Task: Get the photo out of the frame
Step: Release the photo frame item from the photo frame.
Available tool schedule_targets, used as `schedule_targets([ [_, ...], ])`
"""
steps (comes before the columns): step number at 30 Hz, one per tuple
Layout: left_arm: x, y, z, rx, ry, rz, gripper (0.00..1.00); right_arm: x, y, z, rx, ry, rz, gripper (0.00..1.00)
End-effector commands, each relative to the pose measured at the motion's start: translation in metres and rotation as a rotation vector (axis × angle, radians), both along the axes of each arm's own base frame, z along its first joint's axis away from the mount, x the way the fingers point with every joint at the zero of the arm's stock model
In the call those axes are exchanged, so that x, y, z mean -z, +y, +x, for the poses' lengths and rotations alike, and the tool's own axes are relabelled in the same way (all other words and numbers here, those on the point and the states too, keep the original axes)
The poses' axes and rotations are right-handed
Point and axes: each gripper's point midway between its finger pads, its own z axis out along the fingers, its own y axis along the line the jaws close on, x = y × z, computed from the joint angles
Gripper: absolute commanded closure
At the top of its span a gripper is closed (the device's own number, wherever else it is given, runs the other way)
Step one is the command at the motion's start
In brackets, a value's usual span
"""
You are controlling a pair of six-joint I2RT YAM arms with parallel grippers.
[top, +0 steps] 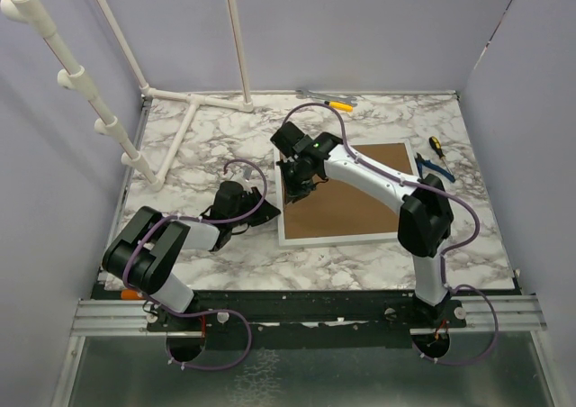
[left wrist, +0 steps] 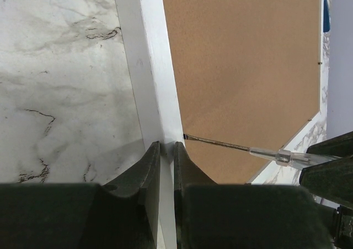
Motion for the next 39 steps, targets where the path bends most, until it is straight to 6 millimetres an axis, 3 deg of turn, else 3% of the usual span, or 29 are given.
schedule_targets([
  [1,-0.013,-0.04,-0.033,0.184,0.032,-0.093,0.89,-0.046,0.122,-0.027,-0.149,0.007,0.399,0.99],
  [9,-0.012,-0.04,-0.034,0.183,0.036,-0.093,0.89,-0.043,0.127,-0.03,-0.153,0.025,0.416,0.99],
  [14,-0.014,-0.038,-0.033,0.173,0.026,-0.089,0.89,-0.048,0.119,-0.025,-0.147,-0.019,0.389,0.99],
  [17,-0.014,-0.033,-0.031,0.152,0.018,-0.066,0.89,-0.054,0.093,-0.016,-0.125,-0.063,0.363,1.0],
  [21,-0.013,-0.025,-0.028,0.136,0.012,-0.022,0.88,-0.058,0.044,0.004,-0.073,-0.064,0.462,0.99],
  [28,-0.016,-0.006,-0.02,0.092,0.001,0.041,0.88,-0.034,-0.045,0.031,0.005,-0.073,0.496,0.99],
  [34,-0.028,0.005,-0.008,0.054,-0.032,0.043,0.84,-0.038,-0.069,0.053,-0.05,-0.12,0.672,0.99],
  [39,-0.045,0.009,0.016,0.008,-0.092,0.045,0.74,-0.043,-0.074,0.081,-0.124,-0.149,0.852,0.99],
])
